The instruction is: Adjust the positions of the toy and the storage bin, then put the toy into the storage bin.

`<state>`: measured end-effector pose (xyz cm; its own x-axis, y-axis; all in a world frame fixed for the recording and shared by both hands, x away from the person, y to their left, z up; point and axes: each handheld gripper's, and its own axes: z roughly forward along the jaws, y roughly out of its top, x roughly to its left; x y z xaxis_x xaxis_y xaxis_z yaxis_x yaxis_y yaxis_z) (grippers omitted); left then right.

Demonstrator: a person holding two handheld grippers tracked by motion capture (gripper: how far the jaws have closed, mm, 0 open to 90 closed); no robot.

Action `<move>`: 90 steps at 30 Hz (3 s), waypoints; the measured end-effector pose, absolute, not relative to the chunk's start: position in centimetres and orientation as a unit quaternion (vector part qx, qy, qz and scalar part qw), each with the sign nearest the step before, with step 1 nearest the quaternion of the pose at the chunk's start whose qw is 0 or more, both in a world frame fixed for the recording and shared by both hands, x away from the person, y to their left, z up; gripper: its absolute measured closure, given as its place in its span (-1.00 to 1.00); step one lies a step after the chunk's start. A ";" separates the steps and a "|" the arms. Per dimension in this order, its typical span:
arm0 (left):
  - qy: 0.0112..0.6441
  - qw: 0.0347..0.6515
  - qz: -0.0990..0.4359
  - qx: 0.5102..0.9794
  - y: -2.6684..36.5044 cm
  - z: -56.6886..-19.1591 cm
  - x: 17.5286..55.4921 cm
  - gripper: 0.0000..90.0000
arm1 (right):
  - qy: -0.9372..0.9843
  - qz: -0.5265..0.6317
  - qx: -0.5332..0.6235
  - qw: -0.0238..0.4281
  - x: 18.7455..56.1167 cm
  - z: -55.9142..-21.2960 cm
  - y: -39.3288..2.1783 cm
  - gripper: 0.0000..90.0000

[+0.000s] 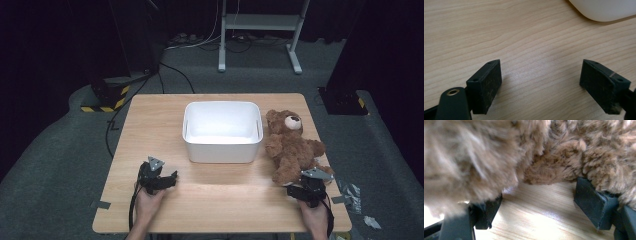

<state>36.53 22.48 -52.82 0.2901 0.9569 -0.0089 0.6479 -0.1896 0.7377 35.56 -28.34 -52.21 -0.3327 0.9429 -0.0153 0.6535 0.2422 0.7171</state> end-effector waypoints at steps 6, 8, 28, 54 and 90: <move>0.549 0.328 0.240 0.731 22.4 -52.8 36.7 -0.59 | 0.754 0.314 0.529 0.231 35.6 -52.2 -28.3 -0.49; 0.549 0.328 0.240 0.730 22.4 -52.8 36.7 -0.59 | 0.749 0.318 0.531 0.235 35.5 -52.3 -28.2 -0.45; 0.556 0.324 0.243 0.726 22.4 -52.8 36.7 -0.58 | 0.773 0.324 0.500 0.218 35.5 -52.2 -29.1 -0.54; 0.568 0.317 0.250 0.717 22.4 -52.8 36.4 -0.55 | 0.768 0.325 0.516 0.194 34.9 -51.5 -29.8 -0.46; 0.569 0.318 0.249 0.717 22.4 -52.8 36.3 -0.55 | 0.698 0.399 0.539 0.251 31.8 -45.7 -32.9 -0.44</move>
<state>36.34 22.42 -52.77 0.2298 0.9732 -0.0053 0.6572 -0.1512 0.7384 31.79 -32.94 -45.65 -0.2925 0.9529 0.0806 0.5524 0.0996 0.8276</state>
